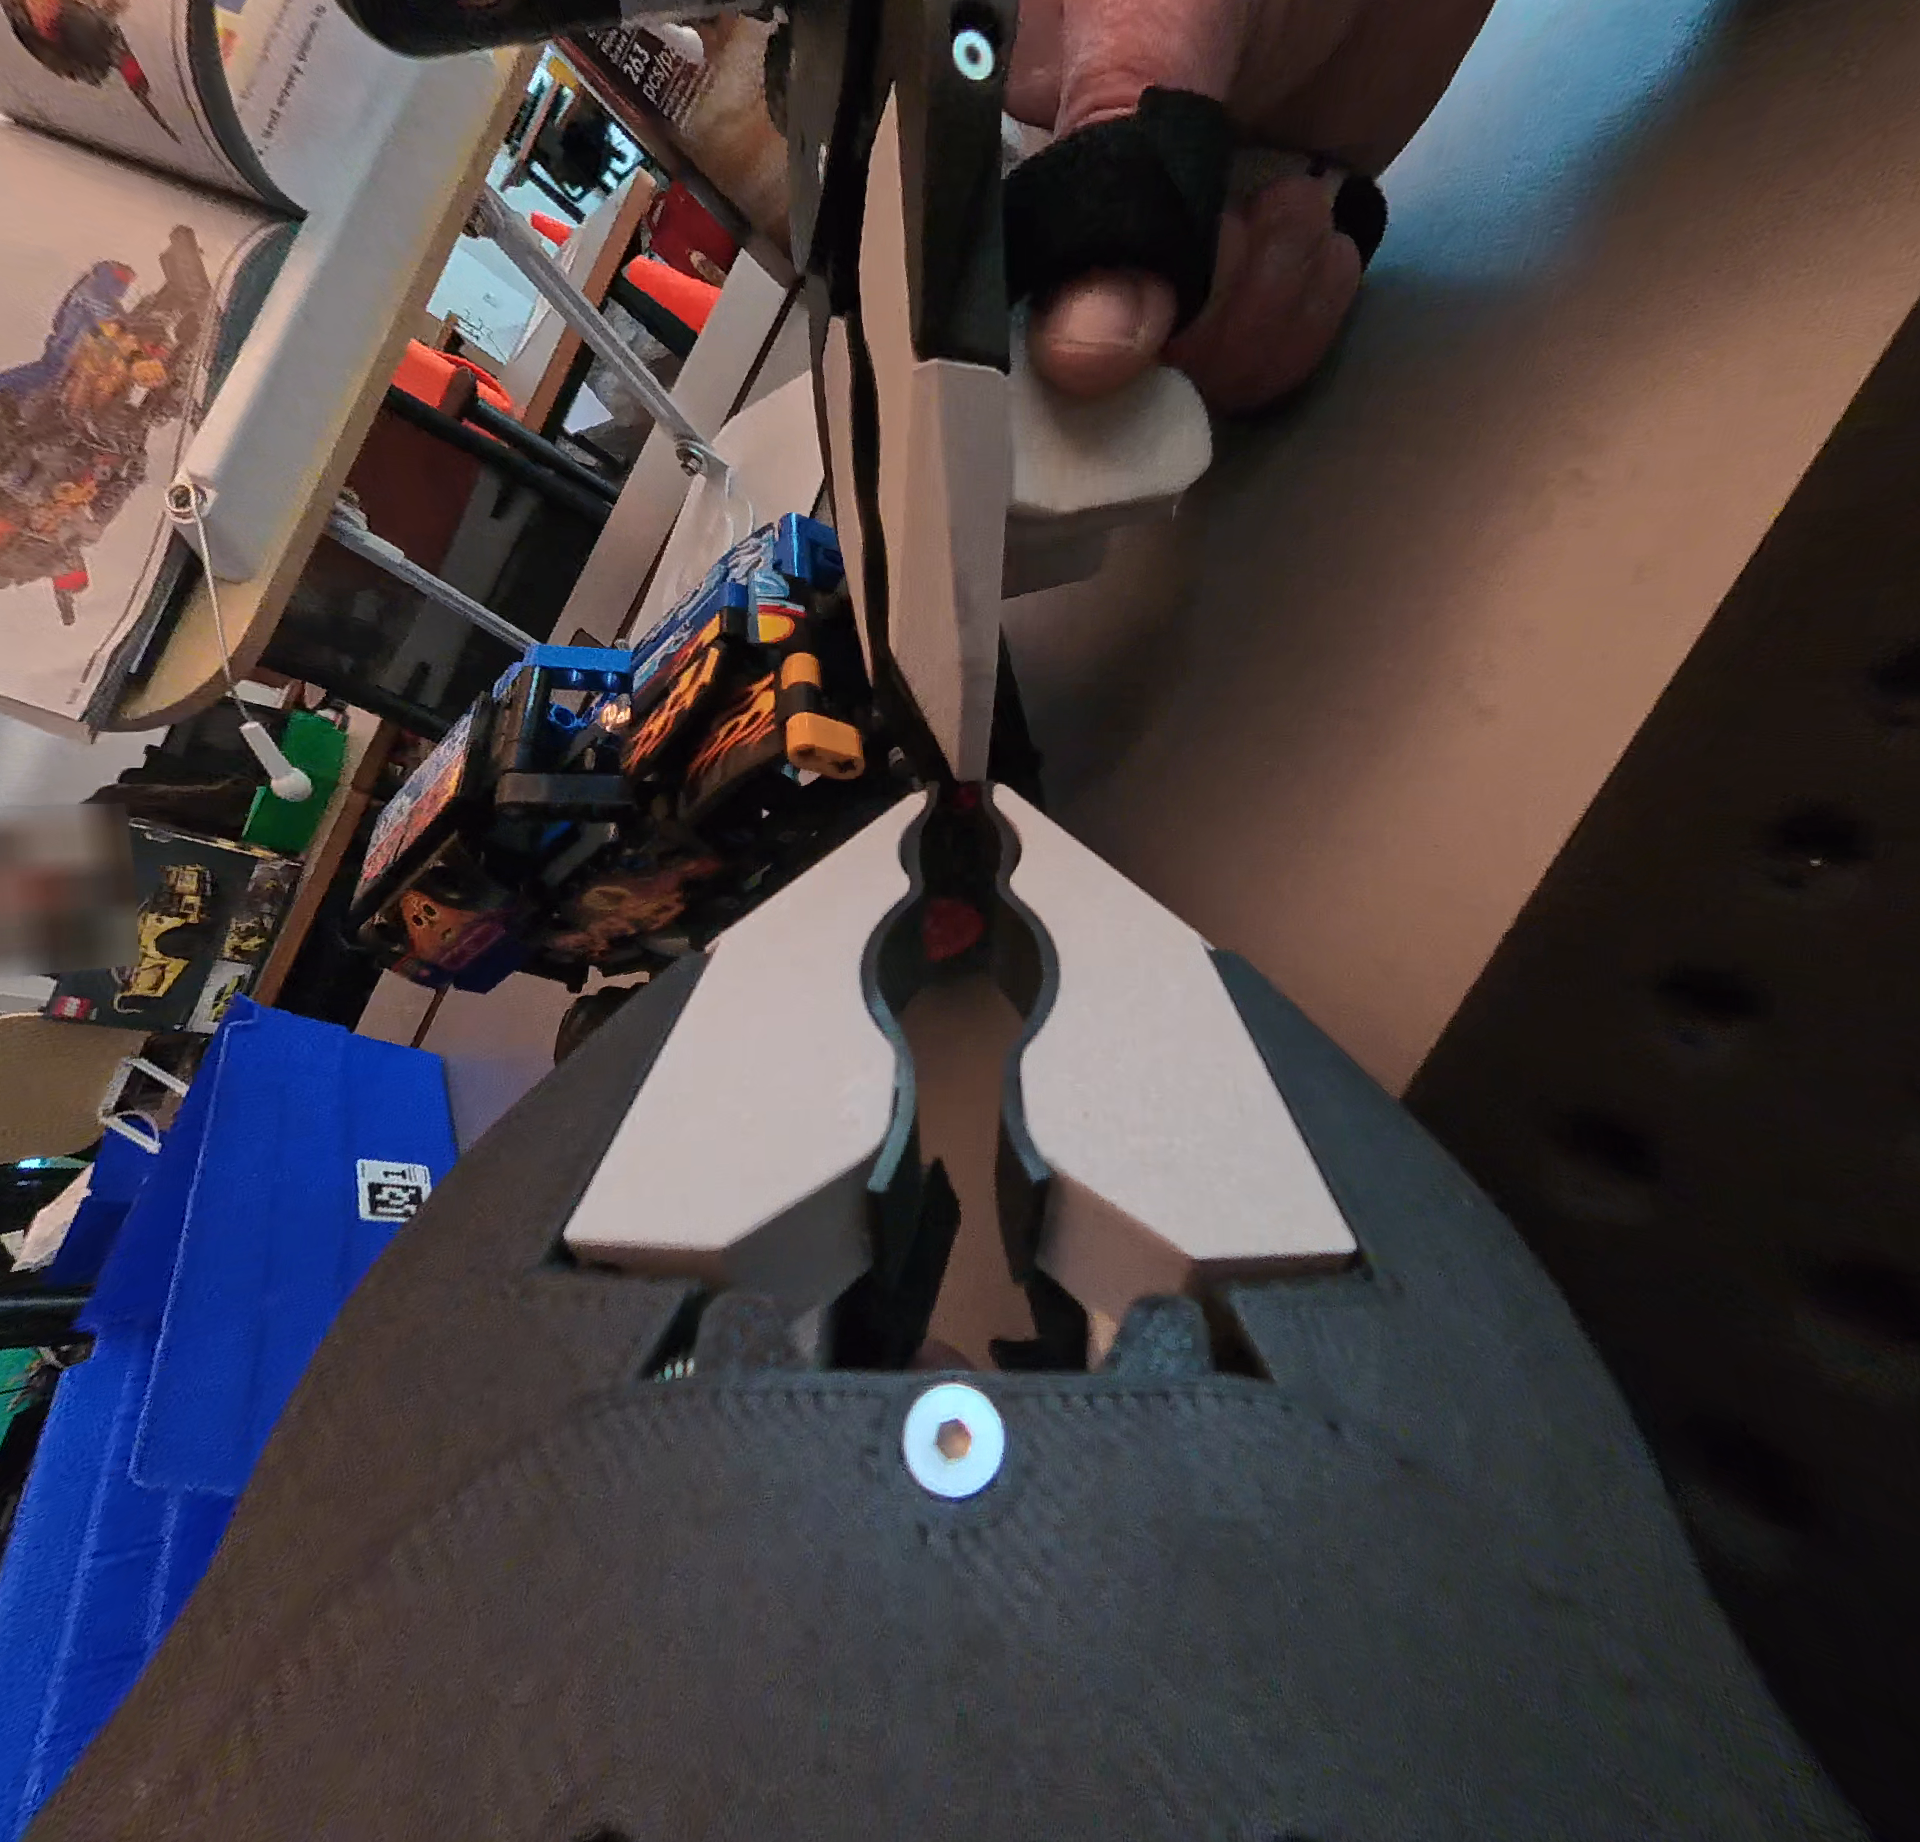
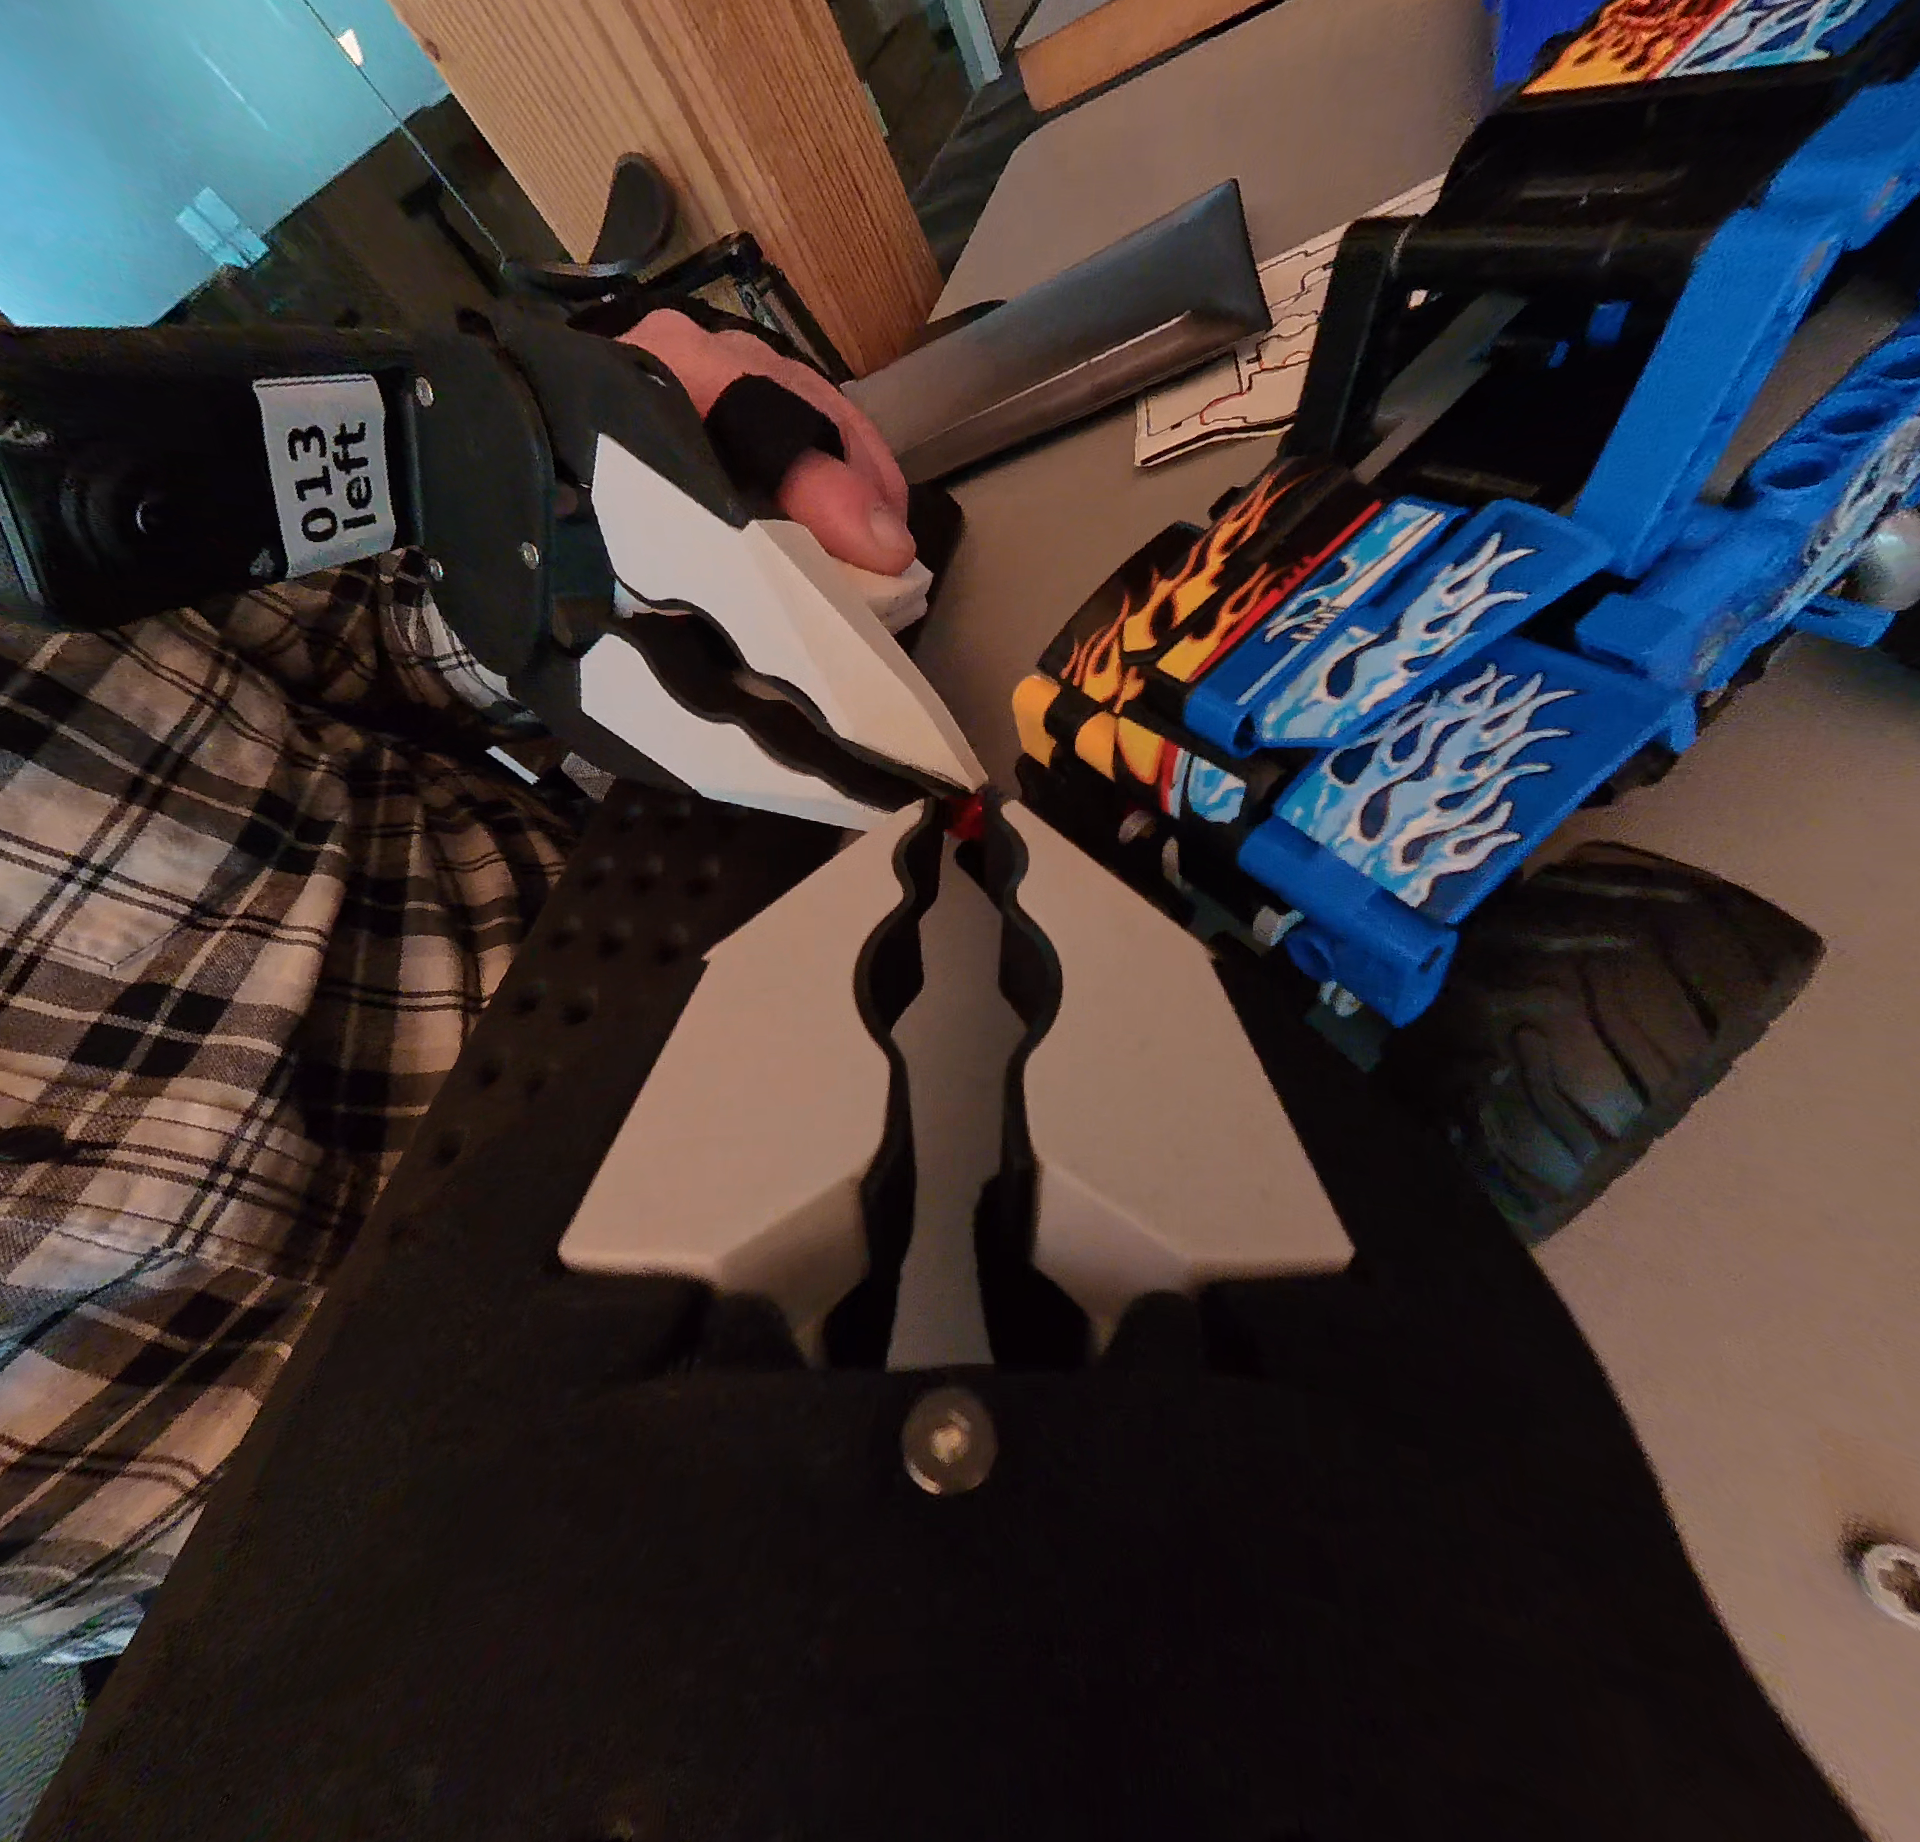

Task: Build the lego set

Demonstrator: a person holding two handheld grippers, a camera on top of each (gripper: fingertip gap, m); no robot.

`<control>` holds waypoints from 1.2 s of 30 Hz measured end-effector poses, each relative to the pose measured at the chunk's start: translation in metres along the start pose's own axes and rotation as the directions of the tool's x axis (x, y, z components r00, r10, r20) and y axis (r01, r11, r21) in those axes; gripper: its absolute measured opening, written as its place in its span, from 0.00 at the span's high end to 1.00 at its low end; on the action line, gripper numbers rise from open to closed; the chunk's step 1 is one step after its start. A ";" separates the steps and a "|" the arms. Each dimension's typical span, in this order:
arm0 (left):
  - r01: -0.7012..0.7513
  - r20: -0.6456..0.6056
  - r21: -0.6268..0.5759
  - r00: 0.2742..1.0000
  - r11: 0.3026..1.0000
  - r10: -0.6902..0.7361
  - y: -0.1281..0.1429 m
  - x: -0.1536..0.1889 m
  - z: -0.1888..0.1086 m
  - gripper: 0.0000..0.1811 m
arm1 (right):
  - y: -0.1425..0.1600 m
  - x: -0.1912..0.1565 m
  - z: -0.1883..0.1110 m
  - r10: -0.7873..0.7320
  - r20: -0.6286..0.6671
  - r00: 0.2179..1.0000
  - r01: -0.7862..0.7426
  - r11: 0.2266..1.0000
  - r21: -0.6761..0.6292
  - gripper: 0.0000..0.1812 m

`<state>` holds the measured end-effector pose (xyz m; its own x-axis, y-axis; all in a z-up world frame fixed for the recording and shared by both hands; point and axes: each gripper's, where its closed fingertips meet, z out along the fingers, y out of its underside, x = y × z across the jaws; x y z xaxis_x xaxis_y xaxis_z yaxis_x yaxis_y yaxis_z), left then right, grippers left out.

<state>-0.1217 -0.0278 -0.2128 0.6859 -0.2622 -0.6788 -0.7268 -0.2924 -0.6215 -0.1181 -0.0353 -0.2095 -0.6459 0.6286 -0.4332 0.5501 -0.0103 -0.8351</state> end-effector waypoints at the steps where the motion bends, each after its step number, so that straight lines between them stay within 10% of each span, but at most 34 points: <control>1: 0.007 0.006 0.003 1.000 1.000 -0.007 0.000 -0.001 0.000 0.98 | -0.001 0.000 0.000 0.002 -0.002 1.000 -0.002 1.000 0.006 0.97; 16: 0.413 -0.184 0.093 0.902 0.906 -0.392 -0.018 -0.011 -0.005 1.00 | -0.014 -0.005 -0.015 -0.154 -0.100 0.983 0.162 0.983 0.082 0.99; 36: 0.404 -0.224 0.047 0.895 0.913 -0.385 -0.027 0.004 0.001 0.99 | 0.001 -0.008 -0.026 -0.224 -0.133 0.965 0.230 0.973 0.025 1.00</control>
<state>-0.0994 -0.0199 -0.1999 0.9018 -0.3284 -0.2810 -0.3882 -0.3296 -0.8606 -0.0989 -0.0206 -0.1979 -0.6764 0.7128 -0.1856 0.3733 0.1145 -0.9206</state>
